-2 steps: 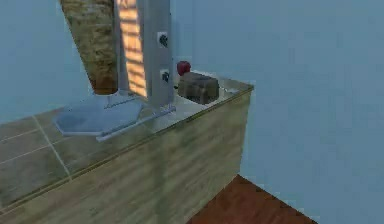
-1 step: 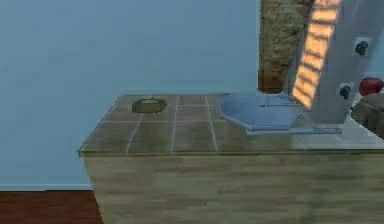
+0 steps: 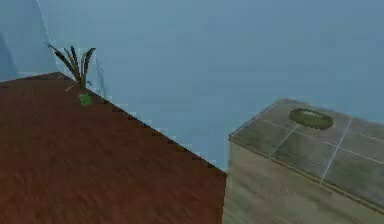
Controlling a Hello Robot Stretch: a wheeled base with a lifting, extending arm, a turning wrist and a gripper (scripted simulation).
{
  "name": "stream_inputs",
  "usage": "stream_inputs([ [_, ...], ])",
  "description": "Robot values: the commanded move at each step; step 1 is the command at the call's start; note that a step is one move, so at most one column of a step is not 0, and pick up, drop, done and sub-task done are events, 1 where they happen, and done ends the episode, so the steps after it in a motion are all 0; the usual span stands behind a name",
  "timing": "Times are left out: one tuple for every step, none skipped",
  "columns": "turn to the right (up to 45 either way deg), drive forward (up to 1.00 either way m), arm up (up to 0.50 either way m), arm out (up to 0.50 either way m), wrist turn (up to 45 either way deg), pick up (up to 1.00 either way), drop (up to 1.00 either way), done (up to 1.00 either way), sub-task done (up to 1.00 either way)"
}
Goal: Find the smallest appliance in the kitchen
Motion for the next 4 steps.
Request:
stream_inputs([
  [-45.0, 0.00, 0.00, 0.00, 0.0, 0.00, 0.00, 0.00, 0.00],
  [0.0, 1.00, 0.00, 0.00, 0.0, 0.00, 0.00, 0.00, 0.00],
  [0.0, 1.00, 0.00, 0.00, 0.0, 0.00, 0.00, 0.00, 0.00],
  [0.0, 1.00, 0.00, 0.00, 0.0, 0.00, 0.00, 0.00, 0.00],
])
